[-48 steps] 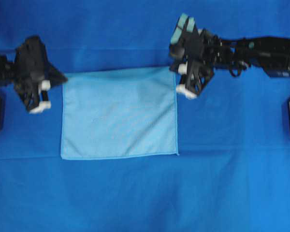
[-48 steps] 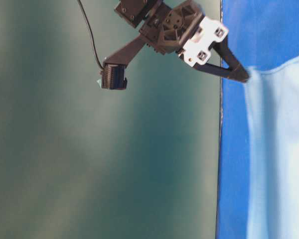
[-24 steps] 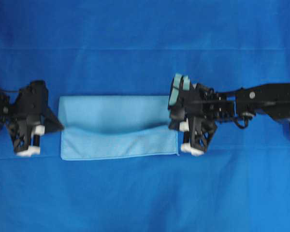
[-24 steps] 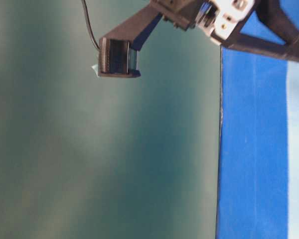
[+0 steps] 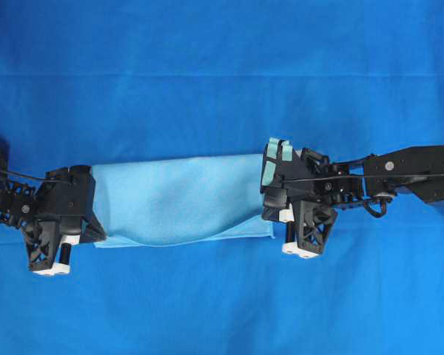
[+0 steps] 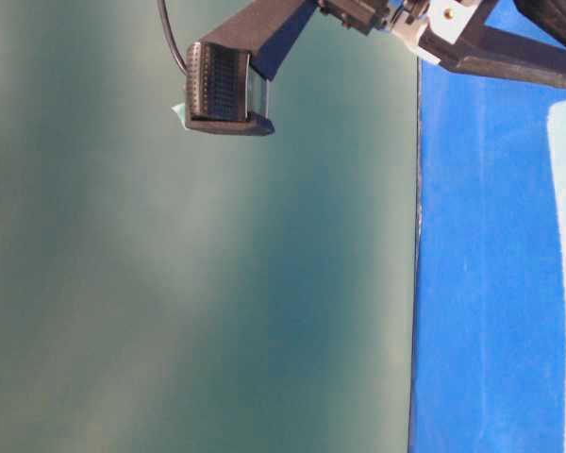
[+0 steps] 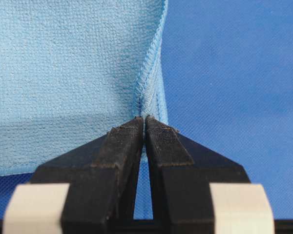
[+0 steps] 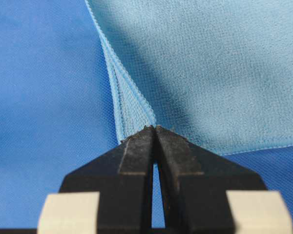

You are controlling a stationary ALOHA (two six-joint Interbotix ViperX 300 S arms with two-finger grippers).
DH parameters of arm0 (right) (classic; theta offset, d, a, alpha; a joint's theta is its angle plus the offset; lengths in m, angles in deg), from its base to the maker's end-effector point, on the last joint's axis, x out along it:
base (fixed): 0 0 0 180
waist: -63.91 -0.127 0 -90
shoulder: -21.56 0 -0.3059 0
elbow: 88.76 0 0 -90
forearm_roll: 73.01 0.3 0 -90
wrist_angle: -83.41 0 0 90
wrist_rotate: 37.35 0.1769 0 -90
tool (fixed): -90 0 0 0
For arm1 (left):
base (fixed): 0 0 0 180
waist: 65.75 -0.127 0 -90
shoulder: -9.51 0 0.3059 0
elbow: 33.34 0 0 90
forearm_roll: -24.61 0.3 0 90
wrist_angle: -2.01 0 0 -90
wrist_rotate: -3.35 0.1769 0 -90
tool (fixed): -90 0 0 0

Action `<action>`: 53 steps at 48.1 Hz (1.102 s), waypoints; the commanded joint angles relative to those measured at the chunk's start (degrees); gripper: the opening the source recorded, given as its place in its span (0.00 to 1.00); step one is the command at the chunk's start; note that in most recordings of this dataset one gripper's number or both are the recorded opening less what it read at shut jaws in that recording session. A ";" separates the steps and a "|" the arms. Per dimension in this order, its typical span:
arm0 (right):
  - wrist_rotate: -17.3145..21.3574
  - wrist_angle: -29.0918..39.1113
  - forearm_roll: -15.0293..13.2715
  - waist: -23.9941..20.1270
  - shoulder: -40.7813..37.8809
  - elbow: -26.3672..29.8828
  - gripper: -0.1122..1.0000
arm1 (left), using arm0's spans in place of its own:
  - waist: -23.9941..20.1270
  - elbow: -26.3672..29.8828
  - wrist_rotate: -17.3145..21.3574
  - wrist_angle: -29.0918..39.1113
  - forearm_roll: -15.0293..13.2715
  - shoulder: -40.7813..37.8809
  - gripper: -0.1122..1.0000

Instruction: Fold the light blue towel.

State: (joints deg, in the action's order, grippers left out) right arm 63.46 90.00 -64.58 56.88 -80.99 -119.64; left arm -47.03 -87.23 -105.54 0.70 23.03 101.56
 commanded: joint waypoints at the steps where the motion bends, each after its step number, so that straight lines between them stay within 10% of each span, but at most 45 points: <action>1: -0.09 -0.70 0.18 -0.26 1.58 0.53 0.11 | 0.18 0.70 -0.18 -0.70 -0.09 0.53 0.12; 14: 0.00 -1.23 0.35 -0.26 1.58 0.70 0.14 | -0.79 0.53 -0.09 -1.32 0.00 1.05 0.13; 26: -0.88 0.18 -1.14 -0.26 5.10 1.41 0.70 | -0.79 1.49 0.44 2.20 0.00 5.89 0.64; 53: -0.88 -1.05 -5.89 11.25 3.60 0.70 0.65 | -17.14 -2.20 8.61 4.39 0.09 12.92 0.71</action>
State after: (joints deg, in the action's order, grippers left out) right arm 62.67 89.47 -70.38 66.55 -76.77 -119.46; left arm -62.14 -89.70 -97.54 5.53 23.03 115.36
